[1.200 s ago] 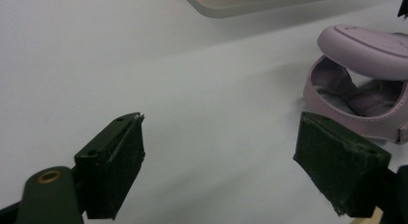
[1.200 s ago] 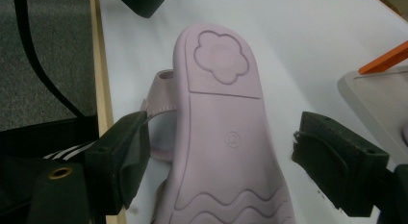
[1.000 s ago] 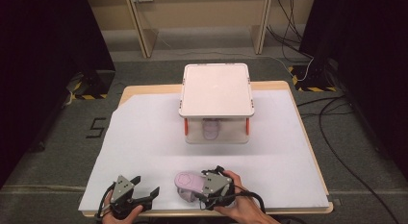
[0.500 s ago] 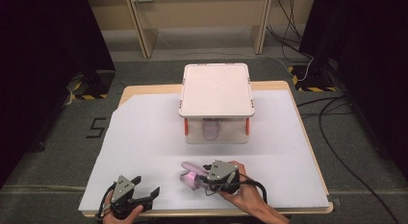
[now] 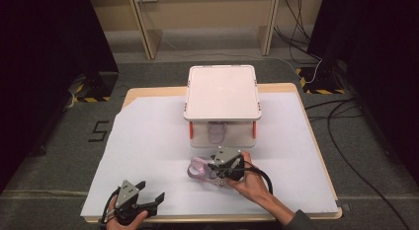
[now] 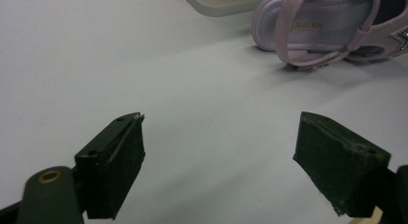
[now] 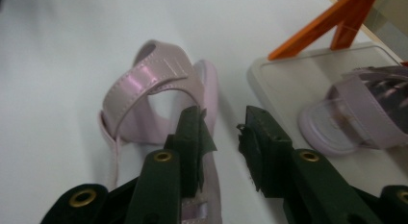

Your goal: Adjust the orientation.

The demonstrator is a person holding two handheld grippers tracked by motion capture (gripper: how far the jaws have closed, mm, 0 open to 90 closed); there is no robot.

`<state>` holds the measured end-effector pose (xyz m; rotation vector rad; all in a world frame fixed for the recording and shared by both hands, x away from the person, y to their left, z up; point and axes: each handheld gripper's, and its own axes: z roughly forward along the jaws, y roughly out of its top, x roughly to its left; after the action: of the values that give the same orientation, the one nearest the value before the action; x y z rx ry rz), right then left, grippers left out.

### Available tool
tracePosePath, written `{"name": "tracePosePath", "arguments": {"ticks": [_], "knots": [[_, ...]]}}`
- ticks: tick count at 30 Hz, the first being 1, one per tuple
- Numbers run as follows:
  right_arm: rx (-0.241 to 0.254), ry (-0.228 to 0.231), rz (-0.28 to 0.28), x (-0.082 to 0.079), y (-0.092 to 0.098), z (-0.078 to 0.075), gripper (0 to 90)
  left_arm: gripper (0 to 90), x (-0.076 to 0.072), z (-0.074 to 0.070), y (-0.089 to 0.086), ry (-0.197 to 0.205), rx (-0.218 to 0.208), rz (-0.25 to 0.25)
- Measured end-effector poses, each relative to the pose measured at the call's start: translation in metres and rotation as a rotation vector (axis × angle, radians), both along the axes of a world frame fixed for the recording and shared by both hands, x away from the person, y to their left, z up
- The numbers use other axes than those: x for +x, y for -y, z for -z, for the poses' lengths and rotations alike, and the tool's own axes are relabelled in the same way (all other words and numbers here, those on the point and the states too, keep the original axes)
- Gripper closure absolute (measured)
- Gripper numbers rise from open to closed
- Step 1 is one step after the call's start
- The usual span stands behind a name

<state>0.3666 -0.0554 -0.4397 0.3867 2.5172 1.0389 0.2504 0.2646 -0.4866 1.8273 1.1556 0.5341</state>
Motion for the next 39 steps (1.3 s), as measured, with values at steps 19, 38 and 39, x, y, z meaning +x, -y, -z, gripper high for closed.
{"name": "tracePosePath", "arguments": {"ticks": [19, 38, 39], "knots": [[0.038, -0.114, 0.108, 0.032, 0.032, 0.005, 62.7, 16.8, 0.0, 0.0, 0.0, -0.004, -0.001, 0.004], [0.09, -0.082, -0.003, 0.01, -0.007, -0.006, 50.6, 16.9, 0.0, 0.0, 0.0, -0.003, -0.001, 0.001], [0.091, -0.092, 0.007, 0.01, -0.01, -0.005, 50.2, 16.9, 0.0, 0.0, 0.0, -0.002, -0.002, 0.001]]}}
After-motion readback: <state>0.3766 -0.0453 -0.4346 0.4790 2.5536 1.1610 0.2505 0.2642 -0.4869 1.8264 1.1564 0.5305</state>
